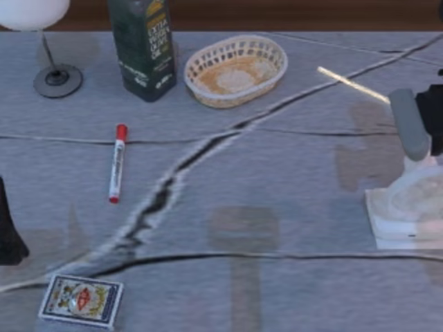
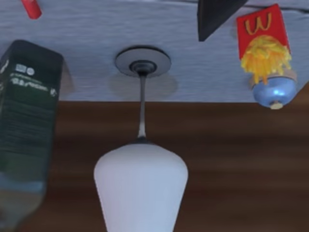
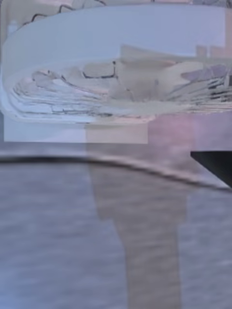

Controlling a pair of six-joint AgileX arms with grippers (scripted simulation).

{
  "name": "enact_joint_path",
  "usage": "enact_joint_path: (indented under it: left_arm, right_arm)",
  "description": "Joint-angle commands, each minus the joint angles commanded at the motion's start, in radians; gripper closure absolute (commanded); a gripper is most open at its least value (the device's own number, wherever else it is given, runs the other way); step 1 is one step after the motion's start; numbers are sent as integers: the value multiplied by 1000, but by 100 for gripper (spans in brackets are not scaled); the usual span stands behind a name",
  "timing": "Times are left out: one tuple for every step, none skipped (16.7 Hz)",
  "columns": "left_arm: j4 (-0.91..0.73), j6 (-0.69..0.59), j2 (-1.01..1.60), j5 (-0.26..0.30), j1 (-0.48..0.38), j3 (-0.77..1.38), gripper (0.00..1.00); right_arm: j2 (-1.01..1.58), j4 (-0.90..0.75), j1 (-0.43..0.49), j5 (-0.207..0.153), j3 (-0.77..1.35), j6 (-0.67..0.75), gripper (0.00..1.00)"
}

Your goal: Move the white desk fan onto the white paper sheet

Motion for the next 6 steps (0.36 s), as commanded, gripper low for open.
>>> enact_joint_path:
  left_arm:
    - [0,0,0,0,0,0,0]
    - [0,0,0,0,0,0,0]
    - [0,0,0,0,0,0,0]
    - [0,0,0,0,0,0,0]
    - [0,0,0,0,0,0,0]
    - [0,0,0,0,0,0,0]
  right_arm:
    - [0,0,0,0,0,0,0]
    - [0,0,0,0,0,0,0]
    - [0,0,0,0,0,0,0]
    - [0,0,0,0,0,0,0]
    - [0,0,0,0,0,0,0]
    - [0,0,0,0,0,0,0]
